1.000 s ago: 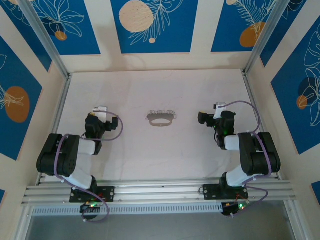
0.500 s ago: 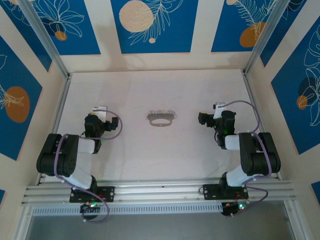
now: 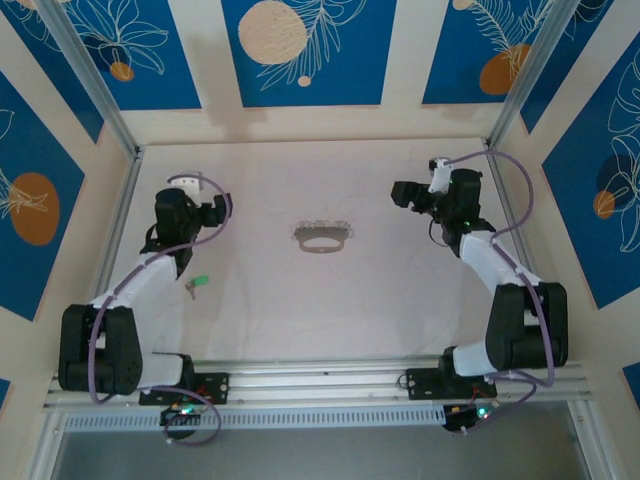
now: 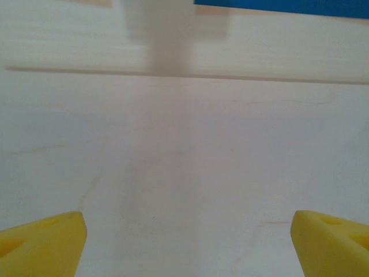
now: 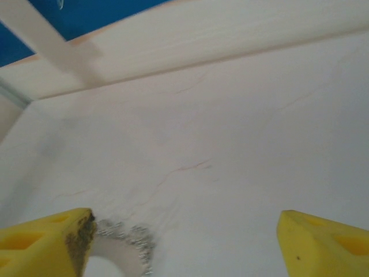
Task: Put the keys on the keyring
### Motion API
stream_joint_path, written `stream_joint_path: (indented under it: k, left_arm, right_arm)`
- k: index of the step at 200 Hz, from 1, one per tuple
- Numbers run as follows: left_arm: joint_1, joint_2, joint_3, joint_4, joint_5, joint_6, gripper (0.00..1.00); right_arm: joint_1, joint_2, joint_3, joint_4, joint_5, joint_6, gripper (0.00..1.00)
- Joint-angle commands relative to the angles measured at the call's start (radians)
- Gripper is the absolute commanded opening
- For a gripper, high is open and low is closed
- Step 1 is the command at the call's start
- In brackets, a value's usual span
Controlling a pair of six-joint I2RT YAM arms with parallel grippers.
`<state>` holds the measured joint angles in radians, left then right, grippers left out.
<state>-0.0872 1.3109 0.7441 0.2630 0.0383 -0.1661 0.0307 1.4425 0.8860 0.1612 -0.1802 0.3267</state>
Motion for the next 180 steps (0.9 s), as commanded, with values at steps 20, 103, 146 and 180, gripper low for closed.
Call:
stream_joint_path:
  k: [20, 103, 146, 180]
  left_arm:
    - [-0.087, -0.068, 0.028, -0.139, 0.150, -0.199, 0.90]
    - [-0.273, -0.068, -0.008, -0.096, 0.145, -0.271, 0.90]
    - [-0.297, -0.033, -0.014, -0.053, 0.155, -0.297, 0.90]
    - [-0.311, -0.007, -0.015, -0.017, 0.163, -0.314, 0.90]
  right_arm:
    - [0.048, 0.213, 0.090, -0.089, -0.207, 0.185, 0.74]
    - [0.150, 0.467, 0.199, -0.022, -0.192, 0.273, 0.69]
    - [0.195, 0.528, 0.235, -0.011, -0.206, 0.290, 0.66]
    - [0.217, 0.531, 0.212, -0.003, -0.217, 0.282, 0.62]
